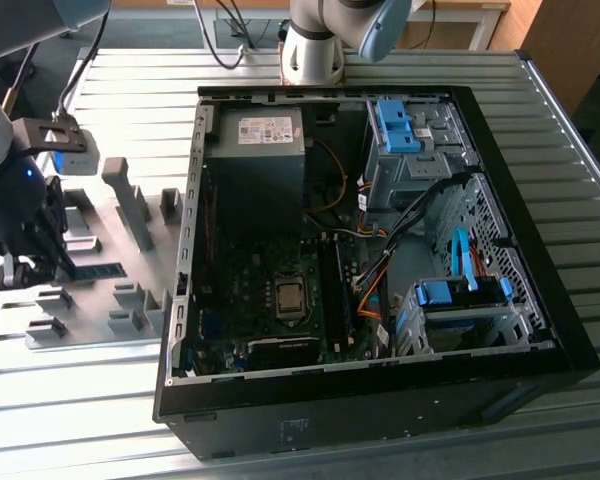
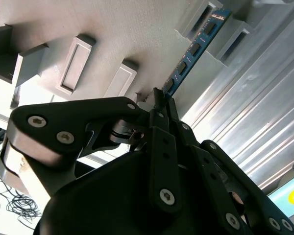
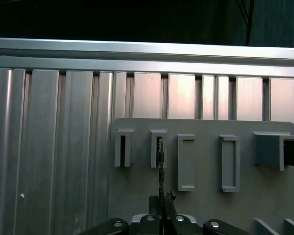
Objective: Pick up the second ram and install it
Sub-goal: 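Pick up the second ram and move it above second insertion slot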
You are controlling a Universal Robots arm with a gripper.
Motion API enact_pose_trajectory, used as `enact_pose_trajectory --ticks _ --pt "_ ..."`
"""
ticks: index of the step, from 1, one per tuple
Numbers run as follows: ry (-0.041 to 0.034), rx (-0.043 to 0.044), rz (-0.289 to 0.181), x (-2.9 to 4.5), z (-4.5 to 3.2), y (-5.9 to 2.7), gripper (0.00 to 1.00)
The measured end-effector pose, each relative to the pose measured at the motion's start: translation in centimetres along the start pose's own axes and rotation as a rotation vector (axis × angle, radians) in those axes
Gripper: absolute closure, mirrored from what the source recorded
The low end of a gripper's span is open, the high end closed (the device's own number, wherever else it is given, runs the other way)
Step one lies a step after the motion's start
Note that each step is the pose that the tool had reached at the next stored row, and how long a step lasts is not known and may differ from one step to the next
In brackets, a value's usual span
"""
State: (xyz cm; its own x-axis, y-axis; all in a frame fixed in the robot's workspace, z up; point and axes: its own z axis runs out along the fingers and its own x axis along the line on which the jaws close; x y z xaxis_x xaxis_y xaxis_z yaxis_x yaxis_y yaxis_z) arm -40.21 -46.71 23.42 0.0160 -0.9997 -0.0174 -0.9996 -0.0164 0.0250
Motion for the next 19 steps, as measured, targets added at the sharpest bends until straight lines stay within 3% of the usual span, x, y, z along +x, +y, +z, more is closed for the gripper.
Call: enact_pose_trajectory --ticks 19 --pt "0.0001 -0.0001 0.000 -0.04 -2.17 0.05 0.86"
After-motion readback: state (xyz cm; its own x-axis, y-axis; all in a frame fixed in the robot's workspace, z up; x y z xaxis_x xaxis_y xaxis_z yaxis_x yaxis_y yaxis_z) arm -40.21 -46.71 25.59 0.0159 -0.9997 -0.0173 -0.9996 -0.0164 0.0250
